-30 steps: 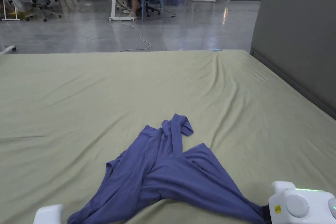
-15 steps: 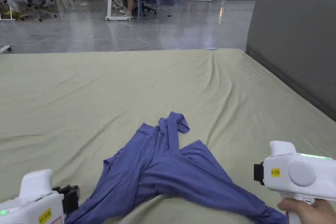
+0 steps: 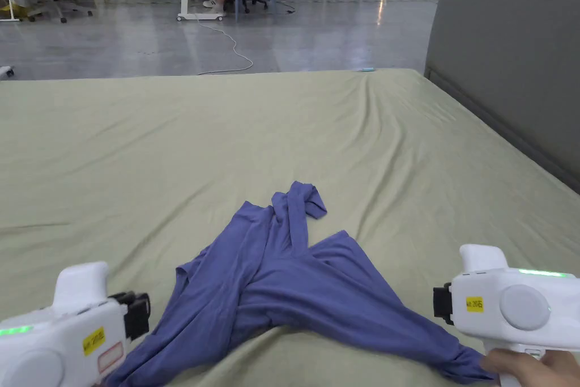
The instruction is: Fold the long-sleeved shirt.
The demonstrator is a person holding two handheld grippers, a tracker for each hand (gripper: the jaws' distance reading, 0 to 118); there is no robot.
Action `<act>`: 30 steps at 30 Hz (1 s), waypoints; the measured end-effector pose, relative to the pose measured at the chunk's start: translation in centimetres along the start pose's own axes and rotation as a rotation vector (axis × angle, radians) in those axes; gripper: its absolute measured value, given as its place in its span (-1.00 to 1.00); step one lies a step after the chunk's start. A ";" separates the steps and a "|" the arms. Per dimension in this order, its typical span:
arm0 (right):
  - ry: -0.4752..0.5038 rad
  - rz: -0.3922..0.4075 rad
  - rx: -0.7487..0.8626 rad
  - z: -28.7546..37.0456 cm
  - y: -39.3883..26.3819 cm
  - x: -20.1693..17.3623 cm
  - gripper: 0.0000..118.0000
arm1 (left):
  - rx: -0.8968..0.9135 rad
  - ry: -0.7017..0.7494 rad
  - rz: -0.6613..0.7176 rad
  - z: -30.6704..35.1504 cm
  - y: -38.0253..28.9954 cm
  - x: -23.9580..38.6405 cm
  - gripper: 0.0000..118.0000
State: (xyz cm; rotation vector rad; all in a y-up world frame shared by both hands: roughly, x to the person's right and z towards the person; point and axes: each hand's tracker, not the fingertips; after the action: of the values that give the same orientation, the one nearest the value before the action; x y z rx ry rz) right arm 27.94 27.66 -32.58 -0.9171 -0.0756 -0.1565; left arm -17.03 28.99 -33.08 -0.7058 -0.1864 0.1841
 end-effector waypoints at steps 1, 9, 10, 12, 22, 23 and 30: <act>0.004 -0.004 0.003 0.1 -0.2 0.0 -1.00 | 0.013 -0.016 -0.003 -1.0 1.7 0.3 -1.00; 0.016 -0.018 -0.011 -0.2 -1.5 0.2 -1.00 | -0.156 -0.051 -0.055 -19.4 12.7 5.0 0.71; 0.024 -0.021 -0.025 -0.4 -1.7 0.3 -1.00 | -0.191 -0.022 -0.064 -22.2 13.6 5.5 0.90; 0.024 -0.030 -0.042 -0.9 -1.7 0.4 -1.00 | -0.205 0.027 -0.079 -26.9 14.8 6.1 0.90; 0.024 -0.062 -0.088 -2.3 -2.3 1.5 -1.00 | -0.422 0.150 -0.107 -38.9 13.9 6.2 0.70; 0.019 -0.069 -0.092 -2.6 -2.2 1.6 -1.00 | -0.415 0.145 -0.100 -38.7 13.7 6.1 0.69; 0.007 -0.080 -0.106 -3.0 -2.2 1.7 -1.00 | -0.326 0.076 -0.102 -33.8 16.1 6.4 -1.00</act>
State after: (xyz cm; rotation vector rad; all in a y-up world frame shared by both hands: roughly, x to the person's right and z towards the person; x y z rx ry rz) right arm 29.24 23.79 -32.51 -1.0193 -0.0980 -0.2399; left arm -4.74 21.33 -68.20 -1.0235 -0.1815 0.0281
